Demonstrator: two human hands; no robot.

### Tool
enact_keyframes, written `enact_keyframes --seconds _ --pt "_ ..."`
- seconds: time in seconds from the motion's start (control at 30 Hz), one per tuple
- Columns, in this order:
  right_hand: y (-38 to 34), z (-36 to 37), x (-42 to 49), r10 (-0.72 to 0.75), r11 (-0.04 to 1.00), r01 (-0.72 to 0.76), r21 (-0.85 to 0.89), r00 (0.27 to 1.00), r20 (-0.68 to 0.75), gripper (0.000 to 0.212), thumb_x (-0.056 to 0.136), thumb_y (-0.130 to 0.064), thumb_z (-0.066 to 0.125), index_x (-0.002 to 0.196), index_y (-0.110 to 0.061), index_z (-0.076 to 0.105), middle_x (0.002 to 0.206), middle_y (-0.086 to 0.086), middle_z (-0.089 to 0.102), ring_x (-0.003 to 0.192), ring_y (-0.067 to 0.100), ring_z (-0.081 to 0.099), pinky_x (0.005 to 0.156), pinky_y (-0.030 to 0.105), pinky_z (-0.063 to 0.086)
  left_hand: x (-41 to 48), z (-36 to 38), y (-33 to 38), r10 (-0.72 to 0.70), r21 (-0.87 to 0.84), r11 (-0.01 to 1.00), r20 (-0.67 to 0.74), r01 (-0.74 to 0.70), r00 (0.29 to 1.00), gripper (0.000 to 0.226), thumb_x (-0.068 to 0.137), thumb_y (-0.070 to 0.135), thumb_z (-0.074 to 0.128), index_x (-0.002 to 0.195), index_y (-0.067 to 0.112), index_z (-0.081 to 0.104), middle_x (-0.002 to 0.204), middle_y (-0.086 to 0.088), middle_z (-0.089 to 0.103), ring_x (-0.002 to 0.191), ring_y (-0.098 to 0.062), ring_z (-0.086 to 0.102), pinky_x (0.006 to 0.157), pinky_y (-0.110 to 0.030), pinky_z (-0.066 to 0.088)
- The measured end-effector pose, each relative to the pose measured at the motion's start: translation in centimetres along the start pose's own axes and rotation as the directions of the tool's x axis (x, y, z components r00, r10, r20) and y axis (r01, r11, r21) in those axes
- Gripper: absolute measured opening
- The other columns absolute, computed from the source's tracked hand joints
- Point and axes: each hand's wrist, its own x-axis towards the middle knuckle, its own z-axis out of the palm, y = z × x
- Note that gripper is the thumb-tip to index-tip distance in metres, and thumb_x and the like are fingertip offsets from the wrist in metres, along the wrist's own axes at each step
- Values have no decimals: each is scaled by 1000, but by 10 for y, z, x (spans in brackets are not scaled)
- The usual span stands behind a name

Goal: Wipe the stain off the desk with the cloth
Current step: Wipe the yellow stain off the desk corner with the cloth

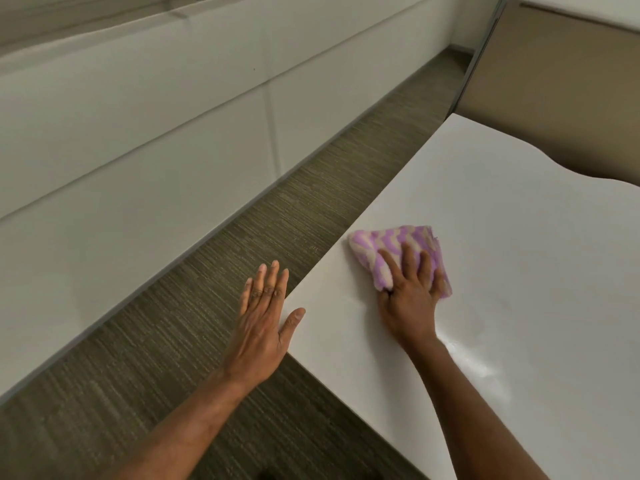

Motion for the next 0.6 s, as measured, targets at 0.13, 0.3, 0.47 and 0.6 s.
enact_keyframes --seconds 0.13,0.3,0.47,0.6 --pt "-7 -1 34 78 997 -78 -21 997 -17 62 99 -30 50 156 -36 29 170 6 7 155 39 -6 120 61 -8 0 2 -3 20 6 1000 -6 -20 1000 75 106 60 14 164 13 9 174 -6 0 160 -20 -8 130 -47 2" --pt "-28 11 55 25 998 -22 -50 998 52 63 100 -33 47 158 -37 23 170 8 3 154 42 -10 119 64 -11 1 2 -4 43 15 999 -12 -43 999 74 107 59 17 164 11 12 173 -8 4 161 -23 -3 130 -49 6" --pt "-41 18 35 -171 983 177 -49 979 110 63 101 -36 47 158 -38 22 171 6 0 155 40 -11 121 61 -11 2 -1 -3 60 44 997 0 -60 998 74 107 57 19 163 10 14 173 -8 5 161 -24 -2 130 -51 9" --pt "-36 16 -10 -321 947 322 14 939 124 60 101 -44 42 158 -40 22 171 -1 -2 155 32 -16 121 56 -13 3 -2 -2 48 42 998 5 -48 999 75 106 56 22 163 9 13 173 -10 5 161 -23 -3 130 -50 8"
